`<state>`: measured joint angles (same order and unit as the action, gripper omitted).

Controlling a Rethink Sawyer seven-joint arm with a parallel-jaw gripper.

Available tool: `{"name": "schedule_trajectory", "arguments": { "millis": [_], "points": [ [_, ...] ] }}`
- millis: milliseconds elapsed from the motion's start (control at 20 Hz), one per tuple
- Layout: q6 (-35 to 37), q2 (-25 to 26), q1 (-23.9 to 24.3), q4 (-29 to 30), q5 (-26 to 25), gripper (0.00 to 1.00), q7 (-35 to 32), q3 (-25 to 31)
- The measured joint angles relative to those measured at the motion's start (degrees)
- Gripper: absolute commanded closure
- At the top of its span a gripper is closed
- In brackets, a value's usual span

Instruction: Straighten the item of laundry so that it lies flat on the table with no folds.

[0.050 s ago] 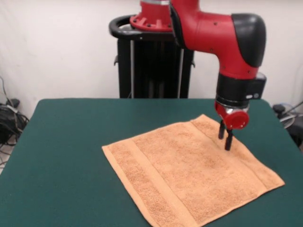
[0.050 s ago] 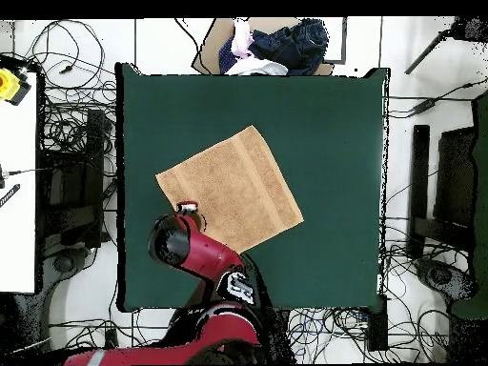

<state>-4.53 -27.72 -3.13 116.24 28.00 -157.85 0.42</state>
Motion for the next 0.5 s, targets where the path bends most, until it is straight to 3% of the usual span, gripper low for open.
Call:
{"name": "schedule_trajectory", "arguments": {
  "millis": [500],
  "points": [
    [-2.8, 2.7, -0.3, -0.3, -4.4, 0.0, 0.0, 1.5]
  ]
}}
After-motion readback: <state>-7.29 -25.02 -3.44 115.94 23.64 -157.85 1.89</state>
